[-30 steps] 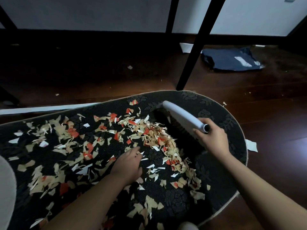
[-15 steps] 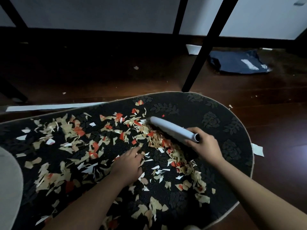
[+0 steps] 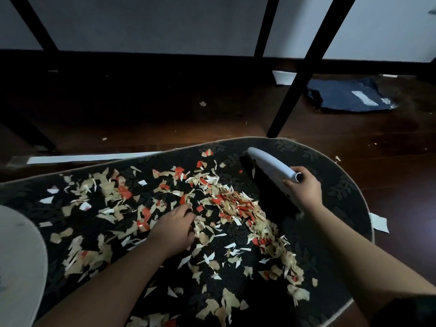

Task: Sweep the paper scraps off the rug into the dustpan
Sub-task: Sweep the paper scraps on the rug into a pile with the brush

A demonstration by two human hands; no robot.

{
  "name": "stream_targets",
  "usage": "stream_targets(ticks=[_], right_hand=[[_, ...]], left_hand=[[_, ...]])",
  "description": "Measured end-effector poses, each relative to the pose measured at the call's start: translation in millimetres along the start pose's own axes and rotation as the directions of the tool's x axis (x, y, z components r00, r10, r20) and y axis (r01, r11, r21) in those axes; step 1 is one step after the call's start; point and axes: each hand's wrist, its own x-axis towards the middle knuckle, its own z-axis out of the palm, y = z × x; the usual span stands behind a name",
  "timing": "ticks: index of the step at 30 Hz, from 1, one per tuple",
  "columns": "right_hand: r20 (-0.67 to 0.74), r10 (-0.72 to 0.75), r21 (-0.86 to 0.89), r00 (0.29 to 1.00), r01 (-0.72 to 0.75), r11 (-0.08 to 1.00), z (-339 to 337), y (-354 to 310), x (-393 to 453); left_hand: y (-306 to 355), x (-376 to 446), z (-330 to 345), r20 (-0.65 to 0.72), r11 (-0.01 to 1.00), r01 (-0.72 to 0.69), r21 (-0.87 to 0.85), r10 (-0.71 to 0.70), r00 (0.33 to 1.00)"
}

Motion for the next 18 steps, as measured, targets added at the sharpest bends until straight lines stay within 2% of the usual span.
stream_targets(ticks=[2, 6, 12, 15, 18], right_hand=[[0.029, 0.019, -0.01, 0.999, -0.019, 1.0, 6.1, -0.3, -0.8], [0.171, -0.038, -0.143, 0.985, 0.063, 0.988, 9.3, -5.2, -9.3], [0.163, -0.109, -0.075, 0.981, 0.123, 0.99, -13.9, -14.7, -7.0], [0.186, -0.14, -0.137, 0.972, 0.167, 0.976, -24.4, -42.8, -0.1], [0.239, -0.217, -0.249, 0.946, 0.276, 0.928, -28.6, -78.7, 1.0]], left_hand=[[1.7, -1.8, 4.0, 0.019, 1.0, -0.002, 0.012, 0.002, 1.0], [10.2, -0.8, 7.1, 0.054, 0.999, -0.045, 0.019, 0.044, 0.998], [8.2, -5.1, -22.2, 0.131, 0.984, -0.144, 0.107, 0.129, 0.983], [-1.5, -11.4, -53.6, 0.154, 0.974, -0.16, 0.163, 0.135, 0.979], [-12.2, -19.1, -78.4, 0.153, 0.972, -0.139, 0.191, 0.11, 0.982]])
